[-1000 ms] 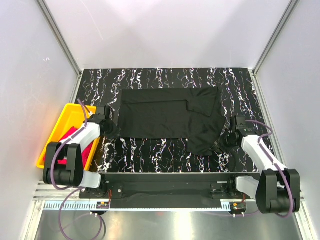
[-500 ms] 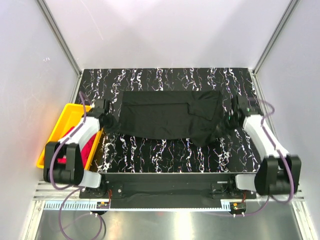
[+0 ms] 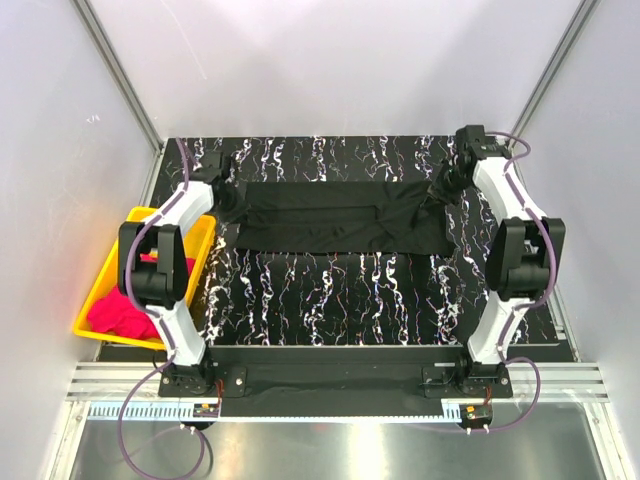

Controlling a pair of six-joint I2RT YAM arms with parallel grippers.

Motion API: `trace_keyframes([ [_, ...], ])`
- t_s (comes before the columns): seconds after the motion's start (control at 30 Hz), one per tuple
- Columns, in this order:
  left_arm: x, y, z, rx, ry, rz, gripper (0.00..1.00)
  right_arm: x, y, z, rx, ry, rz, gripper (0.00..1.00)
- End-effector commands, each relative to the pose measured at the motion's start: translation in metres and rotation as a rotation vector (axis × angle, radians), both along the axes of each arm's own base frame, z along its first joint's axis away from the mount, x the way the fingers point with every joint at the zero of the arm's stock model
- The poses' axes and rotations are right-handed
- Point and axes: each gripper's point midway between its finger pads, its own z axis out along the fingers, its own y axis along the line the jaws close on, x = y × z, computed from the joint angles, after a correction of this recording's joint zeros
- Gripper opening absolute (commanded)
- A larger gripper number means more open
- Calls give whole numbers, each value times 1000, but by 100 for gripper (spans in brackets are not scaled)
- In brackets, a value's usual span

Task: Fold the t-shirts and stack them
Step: Fold the tshirt

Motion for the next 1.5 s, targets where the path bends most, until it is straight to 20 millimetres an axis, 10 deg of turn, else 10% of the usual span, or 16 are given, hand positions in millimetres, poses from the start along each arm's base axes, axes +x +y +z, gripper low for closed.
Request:
trace_keyframes([
  [0.0,28,6,18,26,-43,15,0,24,5,13,37,-38,31,0],
  [0.83,52,15,-21,18,44,68,0,55,-4,-15,118,20,8,0],
  [1.13,57,21,-25,49,45,74,20,79,1,-34,176,14,-29,16],
  [1.3,66,25,12,113,-48,18,43,113,-33,-32,132,-42,-102,39],
  [1.47,37,29,50,150,-111,-28,49,87,-66,-5,-42,-50,-94,52],
])
